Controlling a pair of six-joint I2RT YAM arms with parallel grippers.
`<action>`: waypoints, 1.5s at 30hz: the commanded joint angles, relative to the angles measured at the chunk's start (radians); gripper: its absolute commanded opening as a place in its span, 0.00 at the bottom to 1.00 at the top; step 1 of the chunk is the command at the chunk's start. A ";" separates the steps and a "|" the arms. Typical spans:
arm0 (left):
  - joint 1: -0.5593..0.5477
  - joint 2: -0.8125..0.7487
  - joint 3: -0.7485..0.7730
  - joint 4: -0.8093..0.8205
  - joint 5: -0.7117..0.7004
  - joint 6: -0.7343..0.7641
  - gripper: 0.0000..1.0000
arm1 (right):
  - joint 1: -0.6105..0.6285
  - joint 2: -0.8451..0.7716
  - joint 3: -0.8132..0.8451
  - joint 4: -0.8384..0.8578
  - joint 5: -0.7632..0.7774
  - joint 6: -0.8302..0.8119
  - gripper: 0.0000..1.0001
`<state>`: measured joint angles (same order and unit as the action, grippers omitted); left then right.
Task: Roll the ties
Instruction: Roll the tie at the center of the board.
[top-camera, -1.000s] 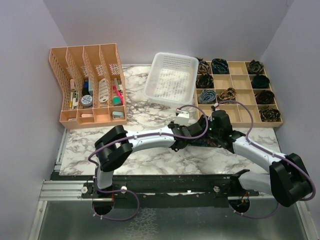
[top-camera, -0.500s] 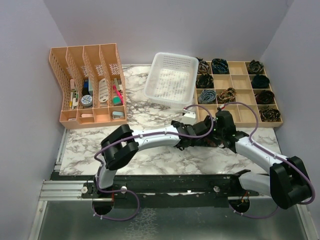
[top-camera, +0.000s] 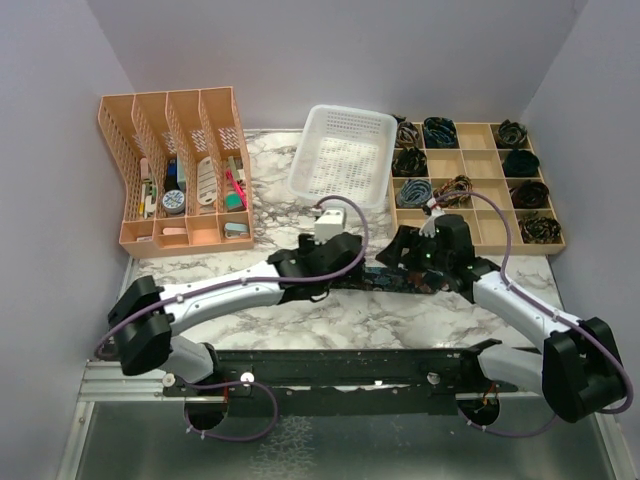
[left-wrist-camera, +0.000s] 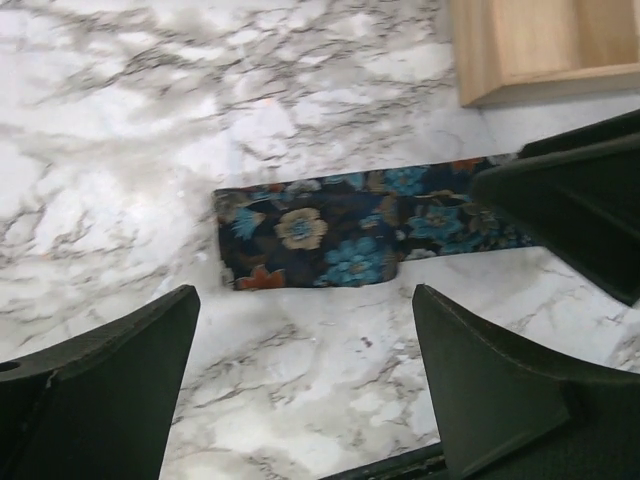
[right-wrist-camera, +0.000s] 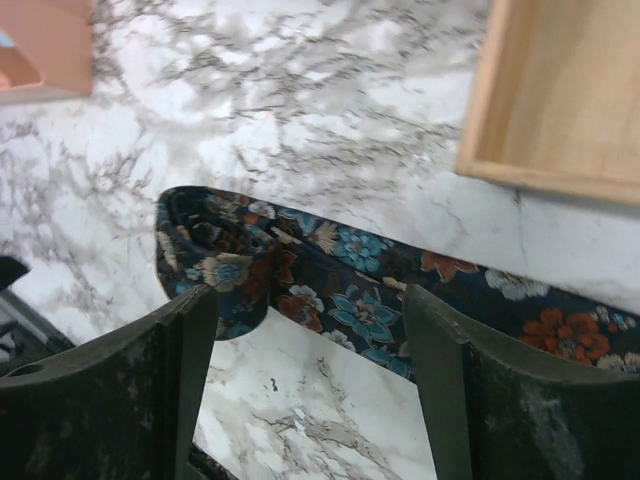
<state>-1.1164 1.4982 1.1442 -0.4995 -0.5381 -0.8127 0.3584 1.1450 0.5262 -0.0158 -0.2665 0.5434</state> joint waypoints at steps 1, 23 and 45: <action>0.100 -0.163 -0.210 0.123 0.081 -0.029 0.89 | -0.006 0.030 0.090 0.042 -0.165 -0.084 0.83; 0.408 -0.380 -0.617 0.435 0.431 -0.035 0.95 | 0.068 0.343 0.129 0.116 -0.308 0.000 0.74; 0.438 -0.429 -0.653 0.389 0.391 -0.037 0.96 | 0.077 0.567 0.197 0.171 -0.439 -0.069 0.36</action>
<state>-0.6941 1.1053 0.5102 -0.0956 -0.1223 -0.8474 0.4202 1.6711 0.7006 0.1238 -0.6418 0.4965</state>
